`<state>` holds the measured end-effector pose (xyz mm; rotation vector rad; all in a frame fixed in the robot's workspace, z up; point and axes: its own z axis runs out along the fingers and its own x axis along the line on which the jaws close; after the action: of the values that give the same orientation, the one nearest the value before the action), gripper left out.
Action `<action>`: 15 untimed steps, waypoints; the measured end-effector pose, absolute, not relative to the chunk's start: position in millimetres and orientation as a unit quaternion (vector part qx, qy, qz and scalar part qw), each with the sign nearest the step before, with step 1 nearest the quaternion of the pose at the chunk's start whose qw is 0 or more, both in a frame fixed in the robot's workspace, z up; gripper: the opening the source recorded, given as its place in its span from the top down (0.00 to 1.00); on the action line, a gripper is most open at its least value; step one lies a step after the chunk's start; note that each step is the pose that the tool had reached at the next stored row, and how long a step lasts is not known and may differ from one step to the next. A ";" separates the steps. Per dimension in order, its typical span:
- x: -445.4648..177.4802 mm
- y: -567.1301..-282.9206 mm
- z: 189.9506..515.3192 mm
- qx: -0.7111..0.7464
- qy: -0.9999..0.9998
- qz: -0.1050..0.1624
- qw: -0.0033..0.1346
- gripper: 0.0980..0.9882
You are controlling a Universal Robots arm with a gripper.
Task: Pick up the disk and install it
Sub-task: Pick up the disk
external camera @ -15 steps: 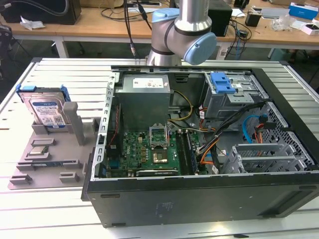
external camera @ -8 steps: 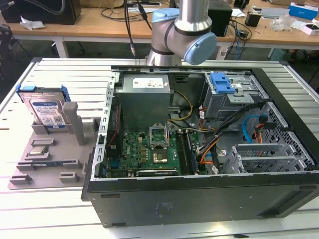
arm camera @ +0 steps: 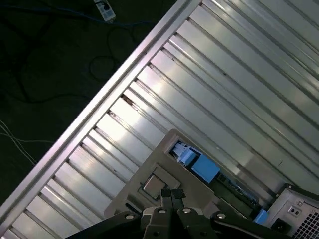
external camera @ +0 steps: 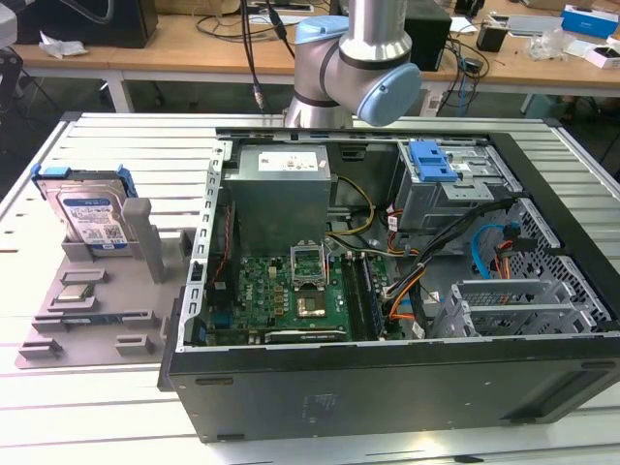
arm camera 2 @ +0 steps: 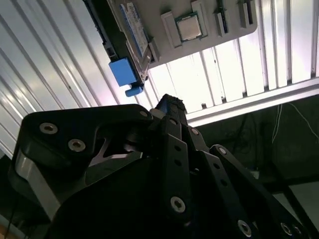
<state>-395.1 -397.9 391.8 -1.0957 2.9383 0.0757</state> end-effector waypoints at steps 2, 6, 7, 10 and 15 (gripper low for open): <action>-395.1 -397.8 391.8 -0.358 0.933 0.024 0.002 0.99; -395.1 -397.8 391.8 -0.388 0.921 0.024 0.001 0.99; -395.1 -397.8 391.8 -0.395 0.919 0.024 0.001 0.99; -395.1 -397.8 391.8 -0.415 0.909 0.024 0.001 0.99; -395.1 -397.9 391.8 -0.456 0.890 0.024 0.000 0.99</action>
<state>-395.1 -397.9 391.8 -1.4338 2.7953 0.0761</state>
